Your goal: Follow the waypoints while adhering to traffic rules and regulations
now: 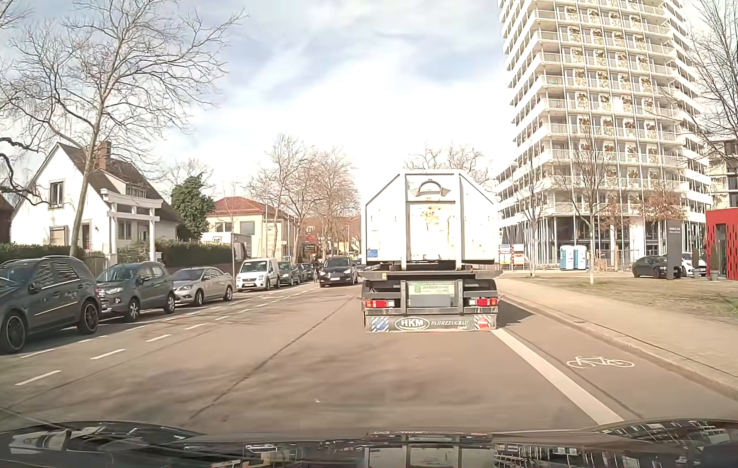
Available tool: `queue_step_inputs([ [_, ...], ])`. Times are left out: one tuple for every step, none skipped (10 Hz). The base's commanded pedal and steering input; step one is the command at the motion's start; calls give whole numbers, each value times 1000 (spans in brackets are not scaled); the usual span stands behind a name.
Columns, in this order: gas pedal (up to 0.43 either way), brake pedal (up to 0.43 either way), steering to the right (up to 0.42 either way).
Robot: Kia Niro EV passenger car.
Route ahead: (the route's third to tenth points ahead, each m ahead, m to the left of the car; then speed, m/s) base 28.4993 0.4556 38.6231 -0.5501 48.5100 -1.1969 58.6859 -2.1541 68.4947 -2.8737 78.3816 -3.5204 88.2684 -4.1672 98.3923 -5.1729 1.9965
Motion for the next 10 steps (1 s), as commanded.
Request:
queue_step_inputs([
  [0,207,-13],
  [0,201,-17],
  [0,195,-24],
  [0,189,-32],
  [0,183,-34],
  [0,177,-35],
  [0,177,-37],
  [0,171,-40],
  [0,177,-46],
  [0,177,-55],
])
